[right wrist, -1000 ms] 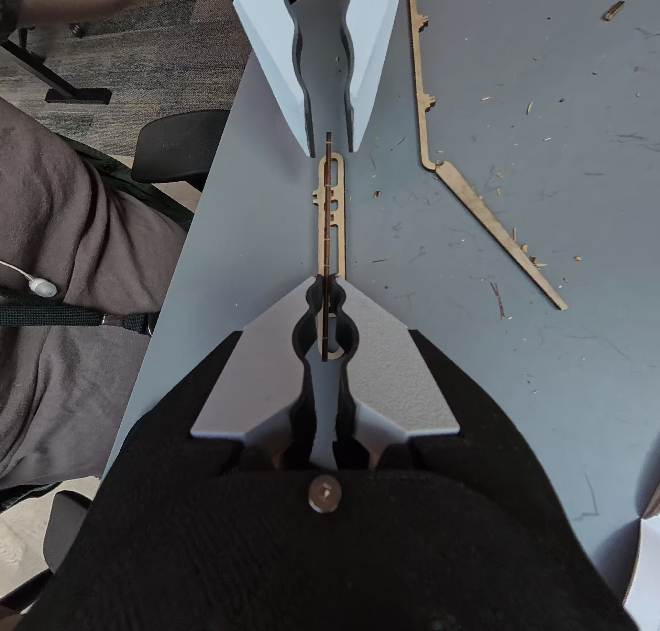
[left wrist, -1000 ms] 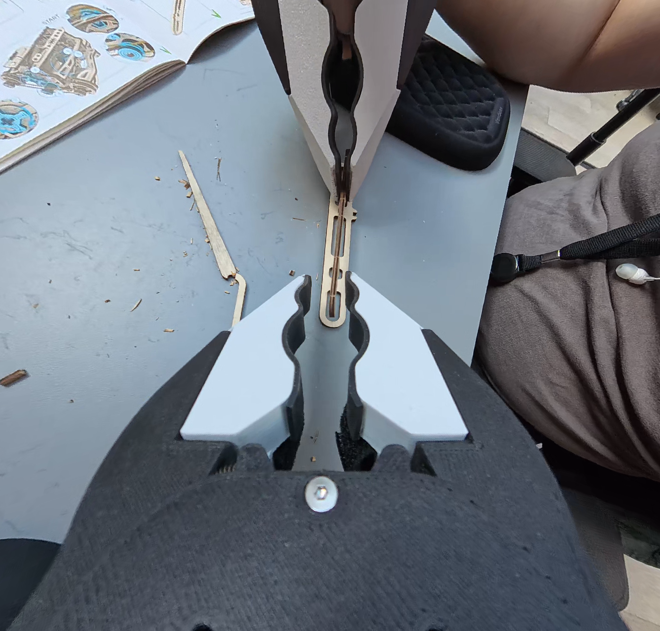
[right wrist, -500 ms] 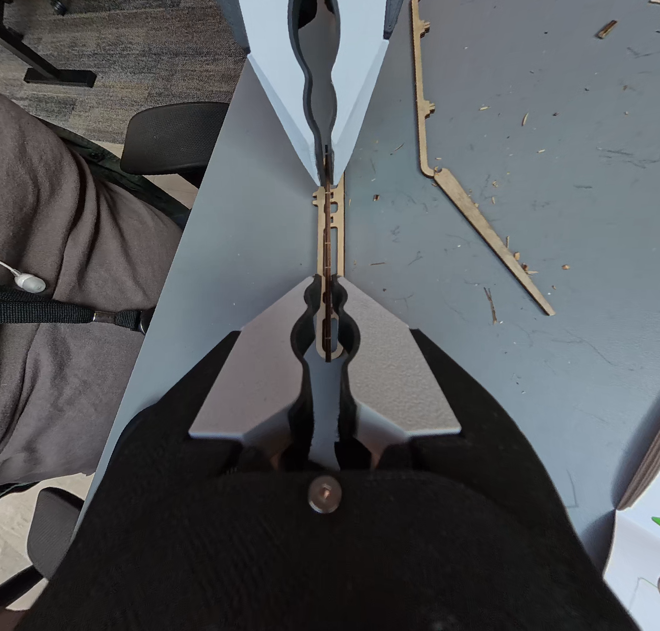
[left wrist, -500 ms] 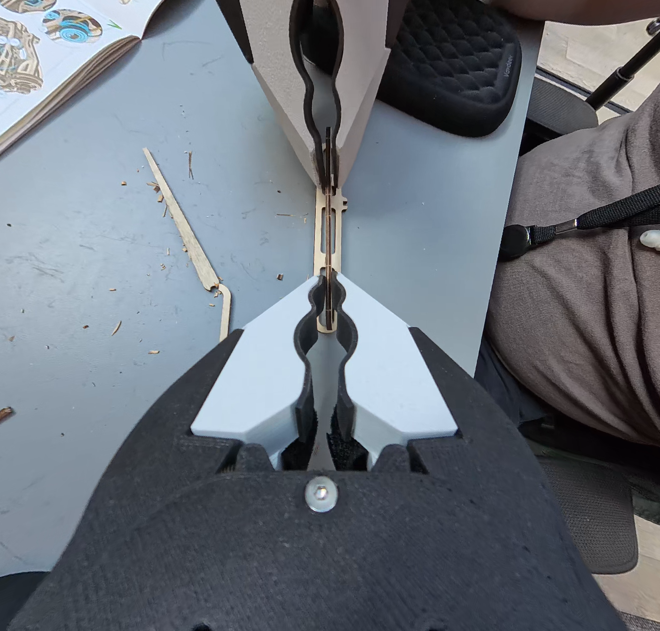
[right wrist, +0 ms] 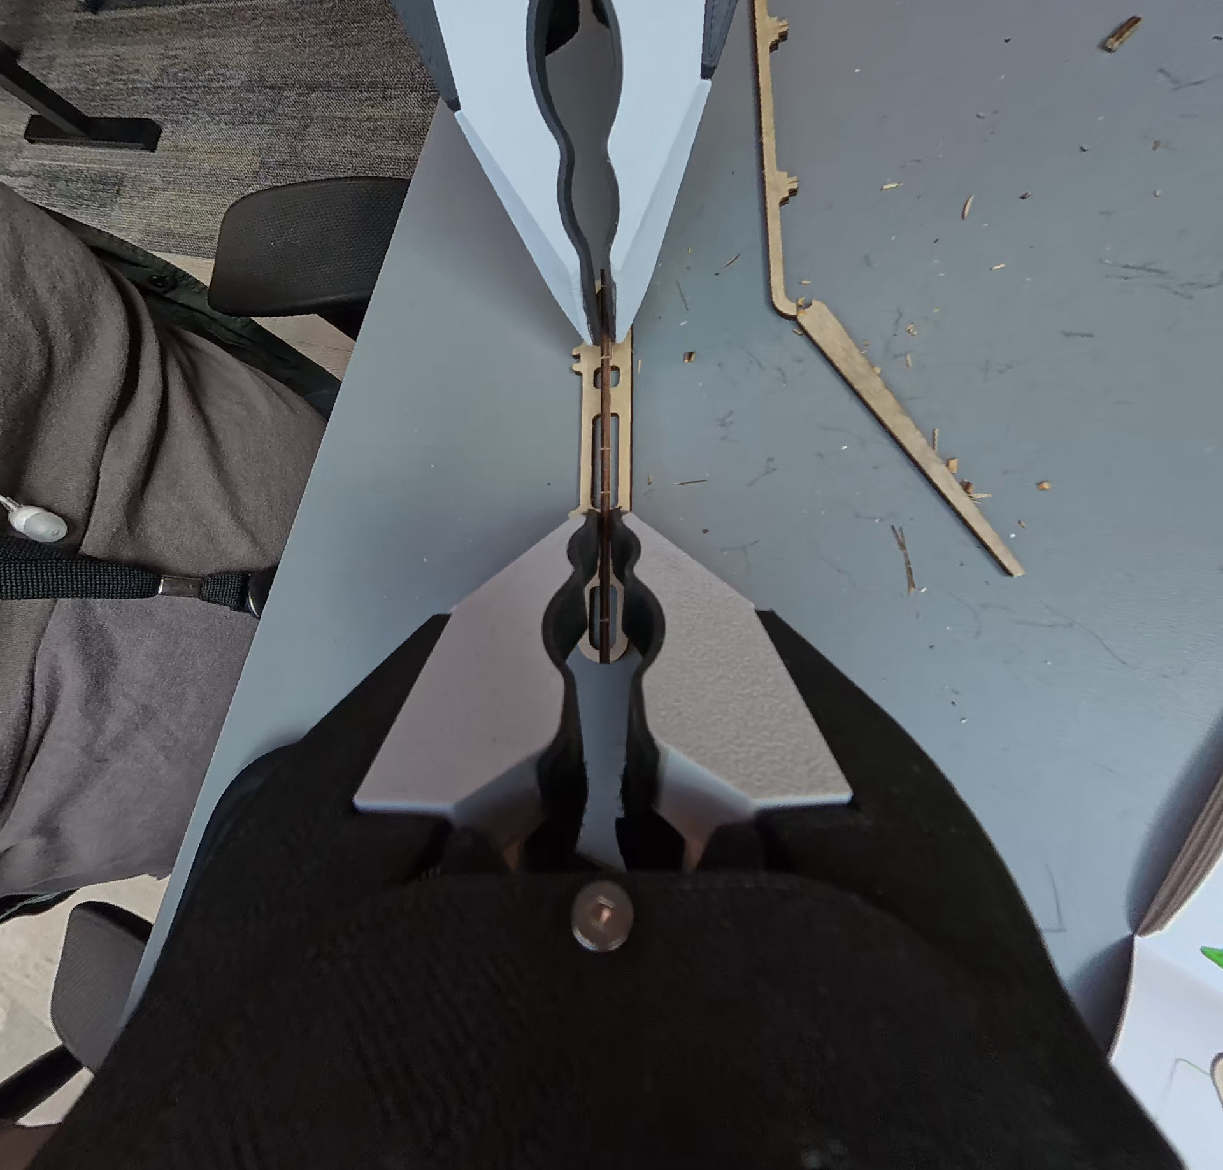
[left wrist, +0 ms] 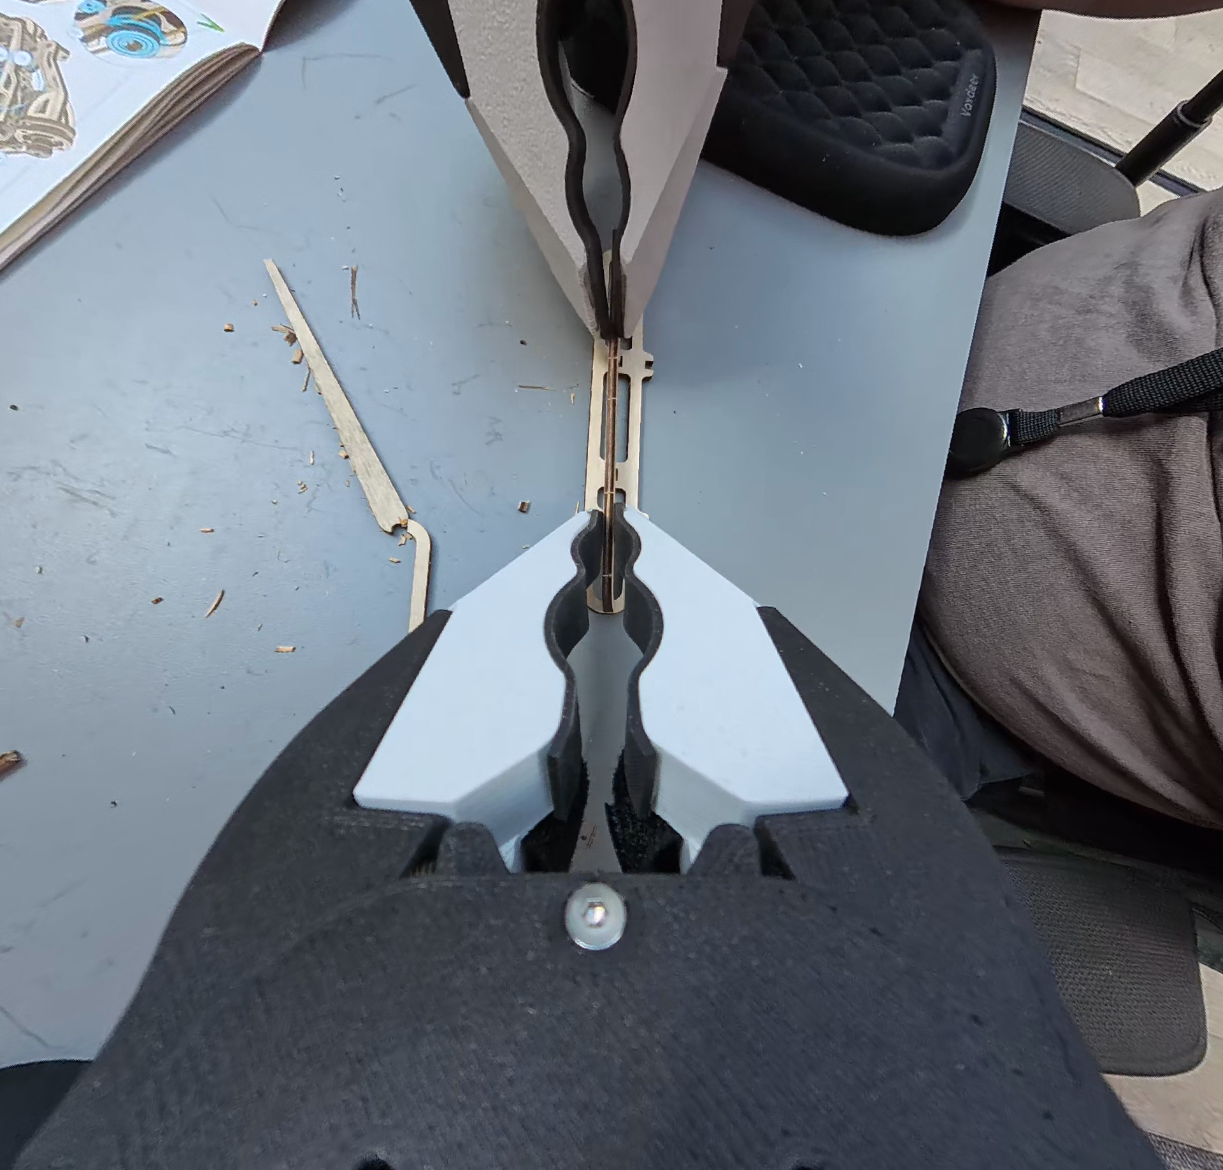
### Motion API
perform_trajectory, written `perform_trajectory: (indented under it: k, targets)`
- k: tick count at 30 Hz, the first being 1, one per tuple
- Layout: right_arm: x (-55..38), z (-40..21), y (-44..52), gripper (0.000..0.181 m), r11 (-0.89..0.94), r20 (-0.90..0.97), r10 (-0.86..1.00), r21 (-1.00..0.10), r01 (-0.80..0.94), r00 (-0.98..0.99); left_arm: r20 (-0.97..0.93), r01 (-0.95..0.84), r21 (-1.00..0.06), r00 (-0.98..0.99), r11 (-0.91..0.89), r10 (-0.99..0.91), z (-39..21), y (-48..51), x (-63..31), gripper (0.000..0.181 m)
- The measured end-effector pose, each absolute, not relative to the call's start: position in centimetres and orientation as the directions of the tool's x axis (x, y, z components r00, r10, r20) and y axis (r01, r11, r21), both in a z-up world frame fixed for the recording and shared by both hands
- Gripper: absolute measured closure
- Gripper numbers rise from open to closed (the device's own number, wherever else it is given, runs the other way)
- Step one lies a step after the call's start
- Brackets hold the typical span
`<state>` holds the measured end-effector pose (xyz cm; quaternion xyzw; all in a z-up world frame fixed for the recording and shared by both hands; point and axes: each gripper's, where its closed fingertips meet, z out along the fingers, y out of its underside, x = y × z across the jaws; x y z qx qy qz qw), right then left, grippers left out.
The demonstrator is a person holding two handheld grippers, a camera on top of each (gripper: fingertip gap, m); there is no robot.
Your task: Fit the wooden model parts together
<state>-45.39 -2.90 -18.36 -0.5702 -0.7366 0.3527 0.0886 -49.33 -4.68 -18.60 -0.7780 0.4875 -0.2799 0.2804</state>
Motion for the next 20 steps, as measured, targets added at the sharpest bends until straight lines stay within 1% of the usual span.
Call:
perform_trajectory:
  k: [14, 20]
  targets:
    - [-45.36, -18.58, -2.94, 0.181, 0.070, -0.300, 0.901, -0.614, 0.786, -0.315, 0.104, -0.616, -0.716, 0.372, -0.329, -0.922, -18.63, -4.43, -49.42, 0.181]
    - [-45.33, -18.62, -3.00, 0.181, 0.151, -0.193, 0.923, -0.614, 0.775, -0.333, -0.001, -0.657, -0.711, 0.356, -0.250, -0.934, -18.67, -4.54, -49.43, 0.181]
